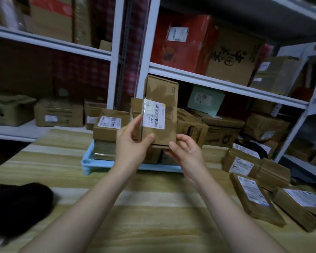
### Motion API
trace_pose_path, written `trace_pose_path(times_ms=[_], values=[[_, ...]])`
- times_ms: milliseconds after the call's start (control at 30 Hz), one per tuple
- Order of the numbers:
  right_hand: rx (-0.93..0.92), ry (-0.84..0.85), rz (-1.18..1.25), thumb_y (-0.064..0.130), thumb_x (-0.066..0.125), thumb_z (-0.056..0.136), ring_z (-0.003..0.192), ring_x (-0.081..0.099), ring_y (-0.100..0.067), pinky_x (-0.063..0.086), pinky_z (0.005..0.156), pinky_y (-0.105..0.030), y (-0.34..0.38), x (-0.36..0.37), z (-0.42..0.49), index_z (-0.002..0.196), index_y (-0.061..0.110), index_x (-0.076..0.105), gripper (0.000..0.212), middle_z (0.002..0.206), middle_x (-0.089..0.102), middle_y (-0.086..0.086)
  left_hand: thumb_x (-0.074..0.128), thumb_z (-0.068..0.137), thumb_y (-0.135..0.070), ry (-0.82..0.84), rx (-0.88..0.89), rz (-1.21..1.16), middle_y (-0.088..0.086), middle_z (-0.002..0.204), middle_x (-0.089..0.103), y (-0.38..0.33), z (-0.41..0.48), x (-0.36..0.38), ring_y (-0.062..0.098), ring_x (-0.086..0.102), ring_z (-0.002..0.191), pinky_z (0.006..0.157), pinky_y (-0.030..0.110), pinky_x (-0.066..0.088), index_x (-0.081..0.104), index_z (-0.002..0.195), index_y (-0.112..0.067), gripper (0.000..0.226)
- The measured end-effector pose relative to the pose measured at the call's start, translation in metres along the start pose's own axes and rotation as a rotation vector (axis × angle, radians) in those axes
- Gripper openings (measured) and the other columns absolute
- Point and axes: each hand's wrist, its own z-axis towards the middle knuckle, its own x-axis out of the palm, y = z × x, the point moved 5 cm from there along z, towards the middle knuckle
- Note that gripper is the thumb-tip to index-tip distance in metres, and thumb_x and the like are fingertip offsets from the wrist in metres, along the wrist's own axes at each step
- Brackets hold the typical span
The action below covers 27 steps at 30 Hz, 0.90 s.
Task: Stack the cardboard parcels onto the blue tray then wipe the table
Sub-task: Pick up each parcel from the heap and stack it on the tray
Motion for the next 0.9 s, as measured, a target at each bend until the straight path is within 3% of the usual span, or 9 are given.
trace_pose_path(times_ms=[100,267,367,467,600,733,800,900], values=[[-0.001,0.064,-0.011,0.001,0.061,0.094,0.095,0.072,-0.013,0.060,0.079,-0.026,-0.001,0.046,0.015,0.117,0.008,0.055,0.025,0.107,0.072,-0.007,0.076,0.070,-0.028,-0.072,-0.036,-0.008,0.000,0.130,0.052,0.005,0.017,-0.027,0.010,0.060,0.105,0.097,0.039,0.051,0.043,0.137,-0.047,0.077],[-0.026,0.124,-0.300,0.006,0.066,0.093,0.090,0.073,-0.013,0.059,0.088,-0.034,-0.016,0.098,0.034,0.127,0.022,0.059,0.038,0.094,0.076,0.004,0.073,0.082,-0.019,-0.281,-0.125,0.004,-0.003,0.130,0.054,0.018,0.042,-0.071,0.012,0.060,0.106,0.097,0.037,0.050,0.046,0.137,-0.029,0.062],[-0.090,0.090,-0.478,0.008,0.063,0.095,0.080,0.070,-0.012,0.062,0.075,-0.030,-0.022,0.118,0.042,0.132,0.018,0.059,0.039,0.111,0.067,-0.007,0.071,0.086,-0.023,-0.352,-0.153,0.055,-0.010,0.119,0.053,0.027,0.053,-0.089,0.008,0.052,0.108,0.092,0.029,0.045,0.047,0.134,-0.022,0.053],[-0.260,0.027,-0.708,0.015,0.066,0.093,0.070,0.060,-0.009,0.062,0.073,-0.037,-0.024,0.130,0.051,0.130,0.020,0.064,0.038,0.097,0.057,0.010,0.072,0.084,-0.032,-0.379,-0.154,0.111,-0.013,0.111,0.055,0.039,0.069,-0.101,0.013,0.054,0.114,0.098,0.036,0.046,0.053,0.128,-0.025,0.049],[-0.221,-0.005,-0.782,0.023,0.064,0.094,0.072,0.068,-0.015,0.060,0.077,-0.043,-0.032,0.134,0.062,0.126,0.025,0.066,0.032,0.077,0.067,0.010,0.069,0.081,-0.045,-0.374,-0.190,0.207,-0.008,0.113,0.063,0.055,0.084,-0.100,0.021,0.054,0.118,0.100,0.046,0.046,0.055,0.126,-0.029,0.050],[-0.168,-0.037,-0.788,0.021,0.058,0.096,0.068,0.071,-0.010,0.061,0.075,-0.040,-0.036,0.129,0.068,0.122,0.027,0.067,0.028,0.090,0.075,0.010,0.063,0.085,-0.048,-0.324,-0.236,0.267,-0.003,0.124,0.064,0.069,0.092,-0.089,0.025,0.053,0.122,0.104,0.049,0.041,0.054,0.131,-0.030,0.050],[-0.158,-0.015,-0.820,0.025,0.059,0.097,0.081,0.073,-0.013,0.061,0.079,-0.039,-0.040,0.129,0.068,0.122,0.025,0.068,0.027,0.104,0.075,0.005,0.062,0.086,-0.045,-0.303,-0.248,0.284,-0.004,0.123,0.065,0.074,0.091,-0.084,0.025,0.053,0.120,0.103,0.049,0.041,0.052,0.132,-0.033,0.048],[-0.134,0.012,-0.814,0.024,0.058,0.095,0.089,0.072,-0.018,0.060,0.083,-0.043,-0.047,0.129,0.066,0.126,0.025,0.065,0.032,0.100,0.074,0.008,0.060,0.091,-0.031,-0.326,-0.249,0.358,-0.004,0.128,0.062,0.075,0.089,-0.080,0.026,0.046,0.125,0.107,0.048,0.036,0.050,0.134,-0.033,0.044]])
